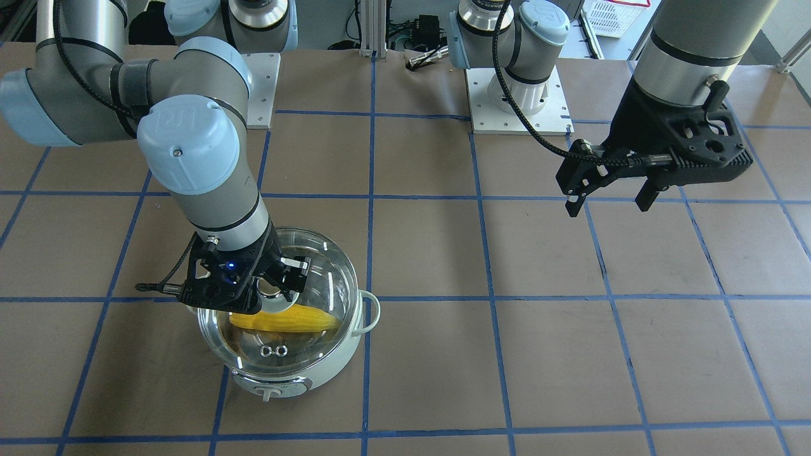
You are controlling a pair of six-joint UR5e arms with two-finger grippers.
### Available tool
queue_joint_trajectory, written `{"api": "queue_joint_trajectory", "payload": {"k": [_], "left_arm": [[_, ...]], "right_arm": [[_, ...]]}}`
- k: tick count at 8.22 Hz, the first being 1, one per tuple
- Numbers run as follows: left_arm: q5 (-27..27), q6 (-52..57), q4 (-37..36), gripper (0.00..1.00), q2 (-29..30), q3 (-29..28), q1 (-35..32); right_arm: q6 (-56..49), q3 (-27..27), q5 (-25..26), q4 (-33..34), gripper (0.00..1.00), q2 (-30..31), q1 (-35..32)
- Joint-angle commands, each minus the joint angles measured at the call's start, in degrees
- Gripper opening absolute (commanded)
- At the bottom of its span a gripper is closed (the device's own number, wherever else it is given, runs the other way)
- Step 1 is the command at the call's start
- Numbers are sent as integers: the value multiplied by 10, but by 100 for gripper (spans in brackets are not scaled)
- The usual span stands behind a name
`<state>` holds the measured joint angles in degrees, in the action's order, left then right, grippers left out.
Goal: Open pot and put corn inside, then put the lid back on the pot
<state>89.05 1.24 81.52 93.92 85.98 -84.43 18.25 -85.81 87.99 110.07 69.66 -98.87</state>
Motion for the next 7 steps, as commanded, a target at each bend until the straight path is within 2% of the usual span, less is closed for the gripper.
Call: {"api": "queue_joint_trajectory", "payload": {"k": [1, 7], "left_arm": [[11, -11, -1, 100, -11, 11, -5], [10, -24, -7, 100, -1, 10, -6]], "right_arm": [[0, -5, 0, 1, 28, -1, -1], [-15, -5, 1, 2, 30, -1, -1]]}}
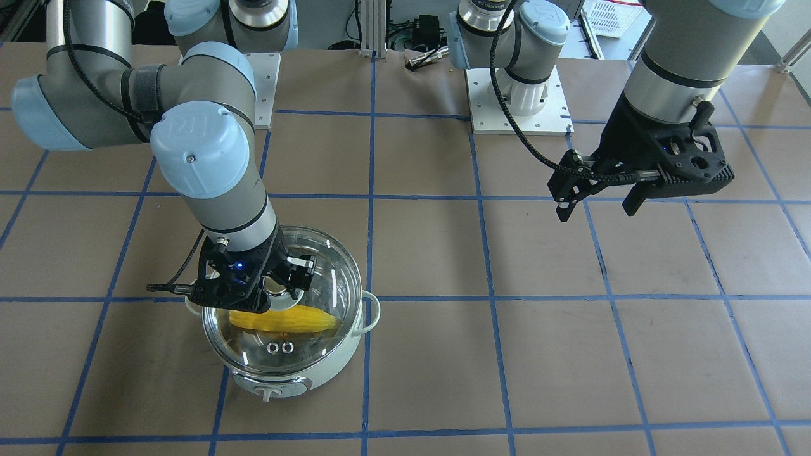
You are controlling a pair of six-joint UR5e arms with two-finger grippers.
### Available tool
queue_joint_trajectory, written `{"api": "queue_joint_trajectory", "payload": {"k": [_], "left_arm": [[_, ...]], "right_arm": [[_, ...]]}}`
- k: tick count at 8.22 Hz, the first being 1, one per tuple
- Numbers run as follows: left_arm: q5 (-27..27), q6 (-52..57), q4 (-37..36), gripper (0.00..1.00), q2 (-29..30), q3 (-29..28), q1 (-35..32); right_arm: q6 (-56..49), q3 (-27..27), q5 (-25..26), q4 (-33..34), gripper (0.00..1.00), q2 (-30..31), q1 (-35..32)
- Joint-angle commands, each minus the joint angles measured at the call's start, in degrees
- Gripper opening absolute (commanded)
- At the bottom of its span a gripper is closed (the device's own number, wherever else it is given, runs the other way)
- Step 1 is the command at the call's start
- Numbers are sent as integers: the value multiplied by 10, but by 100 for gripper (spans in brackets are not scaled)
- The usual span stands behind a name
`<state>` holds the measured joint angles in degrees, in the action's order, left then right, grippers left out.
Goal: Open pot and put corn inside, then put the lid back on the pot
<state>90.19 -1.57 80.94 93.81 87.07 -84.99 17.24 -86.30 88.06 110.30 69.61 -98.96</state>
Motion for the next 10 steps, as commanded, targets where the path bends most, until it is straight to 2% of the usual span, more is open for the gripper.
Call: {"api": "queue_joint_trajectory", "payload": {"k": [1, 8, 9, 10], "left_arm": [[-2, 5, -1, 100, 2, -1, 0], [1, 20, 7, 100, 2, 1, -1], [1, 19, 9, 100, -1, 2, -1], [1, 19, 10, 100, -6, 2, -3]], "right_arm": [[-4, 0, 0, -1, 31, -1, 0], [-9, 0, 5, 1, 31, -1, 1], [-9, 0, 6, 1, 37, -1, 1], [-8, 0, 6, 1, 52, -1, 2]]}}
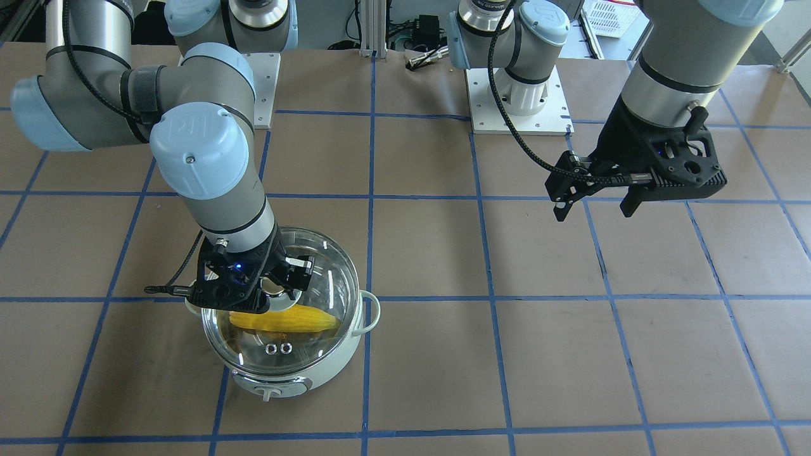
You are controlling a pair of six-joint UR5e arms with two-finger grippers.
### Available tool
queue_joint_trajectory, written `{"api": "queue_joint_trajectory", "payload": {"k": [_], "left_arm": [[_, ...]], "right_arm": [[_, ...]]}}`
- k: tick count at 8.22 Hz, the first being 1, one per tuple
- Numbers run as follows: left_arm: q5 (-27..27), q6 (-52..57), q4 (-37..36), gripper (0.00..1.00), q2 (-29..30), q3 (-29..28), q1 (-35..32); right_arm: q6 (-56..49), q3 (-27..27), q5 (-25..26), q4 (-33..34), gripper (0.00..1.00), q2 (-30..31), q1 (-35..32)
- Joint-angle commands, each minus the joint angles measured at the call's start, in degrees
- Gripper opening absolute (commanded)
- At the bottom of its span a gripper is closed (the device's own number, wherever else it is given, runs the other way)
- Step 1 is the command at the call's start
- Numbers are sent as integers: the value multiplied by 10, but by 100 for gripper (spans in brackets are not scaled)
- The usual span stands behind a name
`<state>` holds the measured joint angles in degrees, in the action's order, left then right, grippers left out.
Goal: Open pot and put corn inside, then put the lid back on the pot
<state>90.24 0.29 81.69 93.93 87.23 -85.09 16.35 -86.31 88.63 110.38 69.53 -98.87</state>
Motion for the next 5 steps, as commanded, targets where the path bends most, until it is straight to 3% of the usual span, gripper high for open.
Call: {"api": "queue_joint_trajectory", "payload": {"k": [1, 2, 3, 4, 5], "left_arm": [[0, -1, 4, 100, -12, 1, -9], [1, -5, 5, 100, -16, 6, -23], [2, -6, 7, 100, -21, 7, -34], [1, -7, 7, 100, -24, 15, -38], [3, -5, 7, 100, -29, 27, -38]], "right_arm": [[1, 0, -1, -1, 63, 0, 1], [1, 0, -1, -1, 72, 0, 1], [2, 0, -4, -1, 91, 0, 1], [0, 0, -5, -2, 100, 0, 1], [-1, 3, -6, -1, 100, 1, 1]]}}
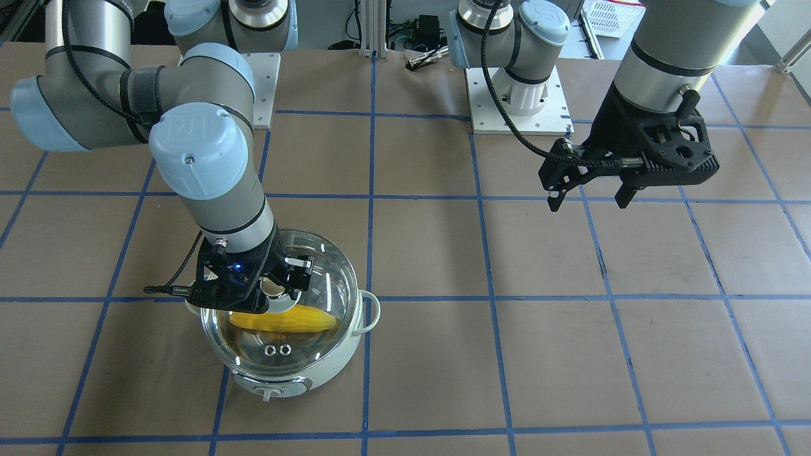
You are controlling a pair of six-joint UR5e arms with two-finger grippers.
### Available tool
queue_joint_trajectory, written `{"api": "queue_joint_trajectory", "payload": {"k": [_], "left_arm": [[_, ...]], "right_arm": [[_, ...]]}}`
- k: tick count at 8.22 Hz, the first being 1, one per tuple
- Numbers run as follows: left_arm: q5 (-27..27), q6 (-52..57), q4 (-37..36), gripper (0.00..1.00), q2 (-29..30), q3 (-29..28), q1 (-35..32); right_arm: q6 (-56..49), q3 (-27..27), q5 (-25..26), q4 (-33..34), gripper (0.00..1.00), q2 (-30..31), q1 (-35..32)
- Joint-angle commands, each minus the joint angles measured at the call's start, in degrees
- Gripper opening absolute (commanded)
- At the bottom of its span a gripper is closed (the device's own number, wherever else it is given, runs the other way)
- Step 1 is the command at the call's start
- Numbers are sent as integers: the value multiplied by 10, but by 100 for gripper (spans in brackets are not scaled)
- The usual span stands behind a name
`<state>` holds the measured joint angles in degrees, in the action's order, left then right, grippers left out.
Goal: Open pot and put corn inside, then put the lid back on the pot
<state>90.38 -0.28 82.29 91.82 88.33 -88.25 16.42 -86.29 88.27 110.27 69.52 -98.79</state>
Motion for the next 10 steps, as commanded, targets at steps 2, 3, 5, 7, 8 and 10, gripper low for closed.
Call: {"api": "queue_joint_trajectory", "payload": {"k": [2, 3, 5, 7, 8, 10], "left_arm": [[0, 5, 1, 100, -10, 18, -6], [-1, 6, 1, 100, -11, 18, -6], [-1, 6, 1, 100, -7, 18, -6], [-1, 6, 1, 100, -9, 18, -6], [-2, 7, 1, 100, -8, 18, -6], [-2, 7, 1, 100, -9, 18, -6]], "right_arm": [[-21, 27, -2, -1, 100, 14, 10], [-51, 43, -2, -15, 100, 30, 22], [-132, 44, 0, -99, 100, 87, 59], [-165, 41, 23, -188, 100, 155, 70], [-162, 35, 32, -214, 100, 173, 69], [-171, 30, 21, -224, 100, 187, 65]]}}
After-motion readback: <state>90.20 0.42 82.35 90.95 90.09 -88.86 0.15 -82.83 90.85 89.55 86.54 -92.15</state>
